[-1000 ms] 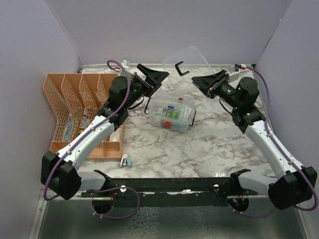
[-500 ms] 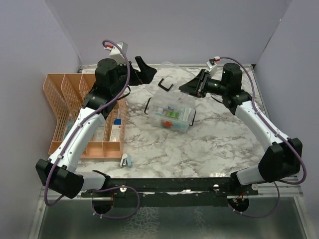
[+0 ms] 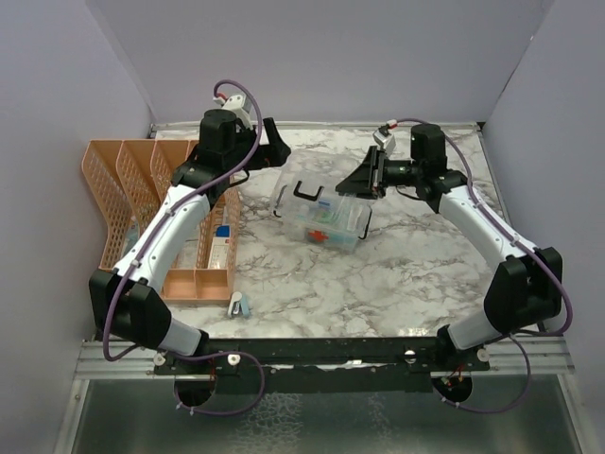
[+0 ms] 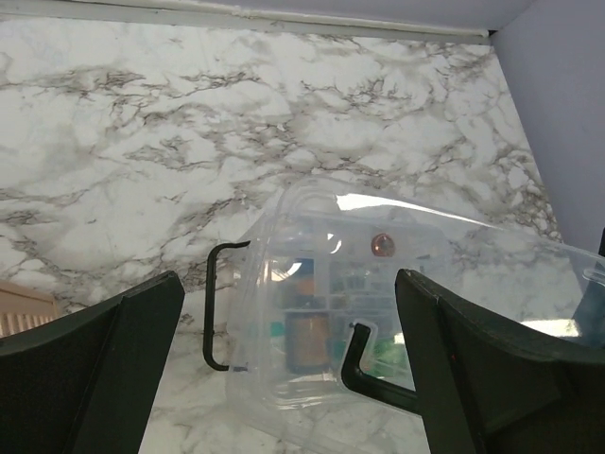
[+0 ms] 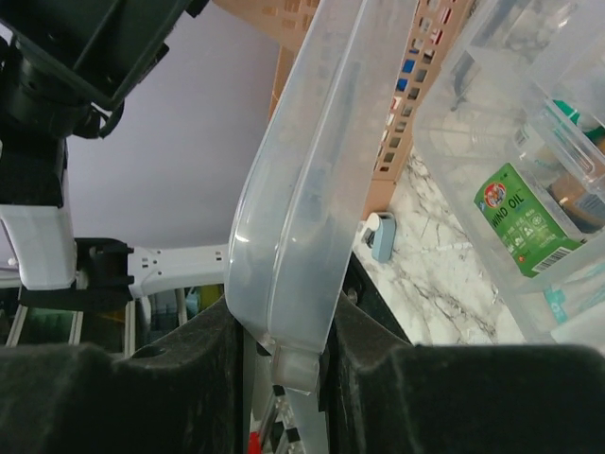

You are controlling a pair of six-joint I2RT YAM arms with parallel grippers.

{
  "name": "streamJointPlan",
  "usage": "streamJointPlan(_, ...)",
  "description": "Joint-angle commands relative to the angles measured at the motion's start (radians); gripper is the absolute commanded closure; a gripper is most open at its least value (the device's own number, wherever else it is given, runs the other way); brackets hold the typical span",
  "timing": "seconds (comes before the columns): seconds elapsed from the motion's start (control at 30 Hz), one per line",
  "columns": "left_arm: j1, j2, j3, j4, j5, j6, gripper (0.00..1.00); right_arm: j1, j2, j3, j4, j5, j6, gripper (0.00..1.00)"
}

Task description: Organize the medicine kit

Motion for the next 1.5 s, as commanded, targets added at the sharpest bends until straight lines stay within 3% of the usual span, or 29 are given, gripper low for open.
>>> streamJointPlan(0.0, 0.02, 0.027, -0.016, 0.012, 0.023, 0.03, 0.02, -0.012, 0.043, -0.016, -0.04, -0.093, -0.043, 0.94)
streamJointPlan(0.37, 0.025, 0.147, -0.031, 0.016, 0.107, 0.043, 0.01, -0.098, 0.077, -0.063, -0.054, -0.132, -0.071, 0.94)
streamJointPlan(0.57, 0.025, 0.197, -0.024, -0.004, 0.121, 0.022, 0.07, -0.122, 0.102, -0.076, -0.071, -0.129, -0.093, 0.93)
streamJointPlan(0.97, 0.028, 0.237, -0.044, -0.016, 0.174, -0.025, 0.14, -0.172, 0.154, -0.043, -0.24, -0.024, -0.222, 0.78)
streamJointPlan(1.23, 0.027, 0.25, -0.043, -0.027, 0.202, -0.036, 0.21, -0.174, 0.159, -0.027, -0.271, 0.076, -0.232, 0.59)
streamJointPlan(1.47, 0.029, 0.27, -0.044, -0.056, 0.211, -0.033, 0.27, -0.174, 0.145, 0.003, -0.339, 0.221, -0.232, 0.55)
